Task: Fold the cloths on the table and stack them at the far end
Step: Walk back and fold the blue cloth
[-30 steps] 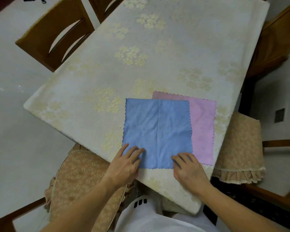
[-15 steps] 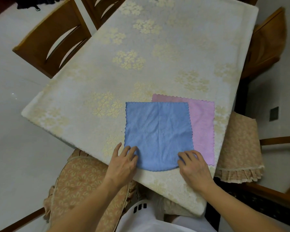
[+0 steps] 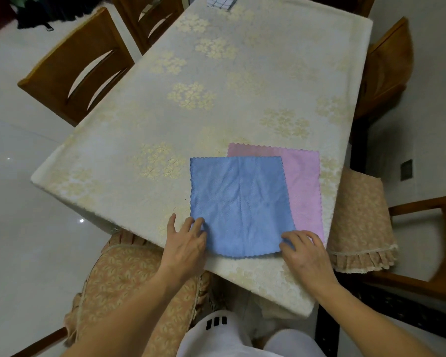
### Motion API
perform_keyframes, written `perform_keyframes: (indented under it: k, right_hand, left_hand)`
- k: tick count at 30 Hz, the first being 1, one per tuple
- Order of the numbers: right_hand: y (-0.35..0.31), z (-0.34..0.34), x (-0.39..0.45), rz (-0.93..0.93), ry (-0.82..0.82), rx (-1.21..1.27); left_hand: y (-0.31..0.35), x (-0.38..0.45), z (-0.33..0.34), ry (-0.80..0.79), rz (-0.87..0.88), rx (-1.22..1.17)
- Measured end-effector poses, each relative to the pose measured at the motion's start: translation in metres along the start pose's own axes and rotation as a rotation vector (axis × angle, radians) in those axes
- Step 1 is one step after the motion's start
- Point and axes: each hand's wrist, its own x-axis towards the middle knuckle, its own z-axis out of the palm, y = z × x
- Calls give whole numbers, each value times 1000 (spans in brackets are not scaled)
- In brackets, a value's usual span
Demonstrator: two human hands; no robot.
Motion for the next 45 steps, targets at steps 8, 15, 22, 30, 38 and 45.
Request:
perform_keyframes:
  k: [8,15,22,30,38,45]
  right_hand:
    - [7,-13,-40,53,4,43]
    - [7,-31,-108,21,58,78]
    - [4,-53,-165,-2,127,126]
    - [17,-68,-155,-15,203,139]
    - [27,-66,-87,56,231,161]
    - [43,-42,-16,138,193,186]
  left_hand:
    - [27,-37,-14,25,3,61]
    - [74,-102,-26,7,-36,95]
    - [121,-165,-33,42,-115,42]
    - [127,-176,-43,95,-183,19]
    - [89,-120,-52,100,-284,14]
    - [47,-56,-40,56,-324,-31]
